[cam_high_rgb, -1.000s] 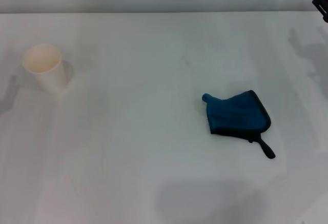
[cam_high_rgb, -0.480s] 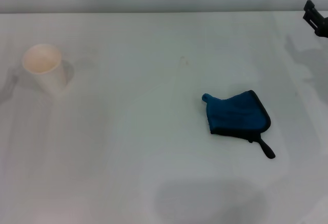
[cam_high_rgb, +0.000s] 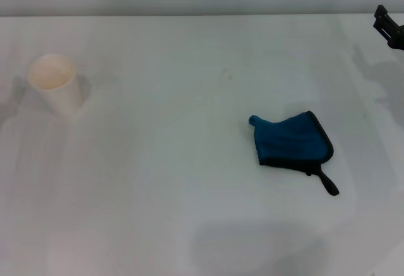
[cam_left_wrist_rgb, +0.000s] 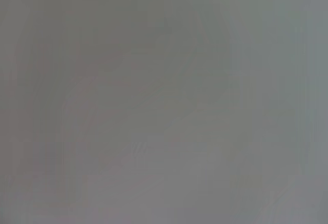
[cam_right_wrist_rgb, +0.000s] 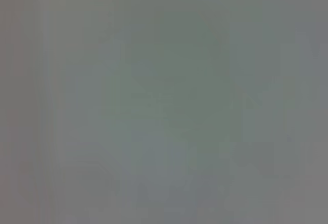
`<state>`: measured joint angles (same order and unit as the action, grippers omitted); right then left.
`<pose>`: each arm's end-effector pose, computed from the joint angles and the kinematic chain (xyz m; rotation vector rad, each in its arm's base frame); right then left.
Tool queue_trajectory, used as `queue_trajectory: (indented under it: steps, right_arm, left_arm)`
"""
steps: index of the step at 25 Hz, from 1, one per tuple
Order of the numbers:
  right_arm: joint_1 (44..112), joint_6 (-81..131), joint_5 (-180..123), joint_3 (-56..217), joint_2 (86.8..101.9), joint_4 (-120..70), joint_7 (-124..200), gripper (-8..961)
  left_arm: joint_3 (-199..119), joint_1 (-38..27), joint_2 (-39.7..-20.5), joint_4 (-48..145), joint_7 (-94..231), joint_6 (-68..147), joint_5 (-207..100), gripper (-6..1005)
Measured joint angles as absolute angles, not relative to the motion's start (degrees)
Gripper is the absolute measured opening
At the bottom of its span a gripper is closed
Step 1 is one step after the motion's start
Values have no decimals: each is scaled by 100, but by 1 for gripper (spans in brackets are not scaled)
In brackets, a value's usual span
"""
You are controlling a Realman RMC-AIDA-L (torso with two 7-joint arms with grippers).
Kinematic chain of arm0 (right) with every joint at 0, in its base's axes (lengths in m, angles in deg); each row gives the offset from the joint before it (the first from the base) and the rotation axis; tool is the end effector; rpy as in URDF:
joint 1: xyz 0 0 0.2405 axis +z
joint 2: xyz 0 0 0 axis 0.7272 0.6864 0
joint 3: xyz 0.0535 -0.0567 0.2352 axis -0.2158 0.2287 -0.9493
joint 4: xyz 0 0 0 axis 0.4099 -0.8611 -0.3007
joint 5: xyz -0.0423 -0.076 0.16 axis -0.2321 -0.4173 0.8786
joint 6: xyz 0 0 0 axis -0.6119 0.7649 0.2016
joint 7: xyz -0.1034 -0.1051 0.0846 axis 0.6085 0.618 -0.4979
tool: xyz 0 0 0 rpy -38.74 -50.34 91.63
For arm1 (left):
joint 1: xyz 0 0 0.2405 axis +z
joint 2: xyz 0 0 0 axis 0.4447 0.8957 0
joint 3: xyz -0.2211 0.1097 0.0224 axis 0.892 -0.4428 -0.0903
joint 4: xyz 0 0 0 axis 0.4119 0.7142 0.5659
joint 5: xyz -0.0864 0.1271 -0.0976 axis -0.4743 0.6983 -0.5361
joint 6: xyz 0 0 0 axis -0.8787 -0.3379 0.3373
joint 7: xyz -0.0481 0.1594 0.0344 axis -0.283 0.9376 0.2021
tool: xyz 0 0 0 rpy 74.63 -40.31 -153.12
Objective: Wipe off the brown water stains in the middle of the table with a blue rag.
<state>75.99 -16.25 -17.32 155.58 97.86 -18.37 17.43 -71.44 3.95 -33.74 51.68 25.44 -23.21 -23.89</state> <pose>0.3206 0.3839 0.0280 -1.6215 0.7190 0.6072 -0.3432 0.3243 0.0547 -1.3316 -0.9051 -1.0101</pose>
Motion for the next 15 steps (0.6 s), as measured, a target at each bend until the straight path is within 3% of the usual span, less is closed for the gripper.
queue_trajectory:
  steps: [15]
  right_arm:
    - [7623, -1615, -1730, 15517, 9786, -1822, 1752, 845]
  left_arm:
    - [-7136, 358, -3368, 5176, 2533, -2319, -2412, 891]
